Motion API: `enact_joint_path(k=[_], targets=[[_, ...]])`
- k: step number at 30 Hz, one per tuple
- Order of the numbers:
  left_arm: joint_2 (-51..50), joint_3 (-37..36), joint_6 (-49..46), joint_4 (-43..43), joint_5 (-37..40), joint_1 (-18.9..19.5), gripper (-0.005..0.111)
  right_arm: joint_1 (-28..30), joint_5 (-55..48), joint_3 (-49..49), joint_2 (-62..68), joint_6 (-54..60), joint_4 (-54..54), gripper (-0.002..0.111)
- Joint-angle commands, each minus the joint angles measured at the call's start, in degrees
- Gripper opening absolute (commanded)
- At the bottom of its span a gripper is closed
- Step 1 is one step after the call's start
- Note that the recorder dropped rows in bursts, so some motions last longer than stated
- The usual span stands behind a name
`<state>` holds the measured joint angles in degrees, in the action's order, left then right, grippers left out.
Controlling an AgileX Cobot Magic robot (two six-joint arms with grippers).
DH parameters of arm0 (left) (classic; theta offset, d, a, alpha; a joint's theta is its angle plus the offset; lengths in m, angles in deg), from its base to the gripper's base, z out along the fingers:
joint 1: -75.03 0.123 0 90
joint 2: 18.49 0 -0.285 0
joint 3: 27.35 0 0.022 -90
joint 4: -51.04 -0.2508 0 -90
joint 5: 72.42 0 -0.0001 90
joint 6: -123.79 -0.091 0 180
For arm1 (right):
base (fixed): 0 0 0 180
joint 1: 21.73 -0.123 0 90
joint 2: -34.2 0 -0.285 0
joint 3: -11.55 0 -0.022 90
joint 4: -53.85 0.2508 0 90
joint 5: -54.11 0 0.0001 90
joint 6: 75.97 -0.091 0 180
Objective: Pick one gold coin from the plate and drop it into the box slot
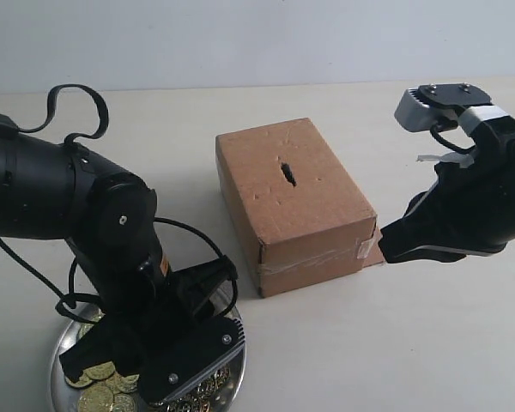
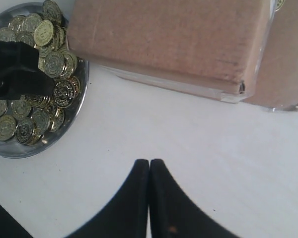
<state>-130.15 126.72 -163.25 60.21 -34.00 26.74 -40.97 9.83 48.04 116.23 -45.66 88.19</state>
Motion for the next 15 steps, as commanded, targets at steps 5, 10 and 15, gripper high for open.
enact_joint_path(k=[5, 10, 15], targets=[[1.3, -0.4, 1.3, 0.2, 1.0, -0.3, 0.052, -0.1, 0.0, -0.4, -0.4, 0.4, 0.2, 0.000], [1.3, -2.5, 1.1, 0.2, -0.5, -0.3, 0.052, -0.1, 0.0, -0.4, -0.4, 0.4, 0.2, 0.000], [1.6, -3.3, -0.3, 0.1, -3.0, -0.3, 0.052, -0.1, -0.2, -0.4, -0.4, 0.4, 0.2, 0.000]])
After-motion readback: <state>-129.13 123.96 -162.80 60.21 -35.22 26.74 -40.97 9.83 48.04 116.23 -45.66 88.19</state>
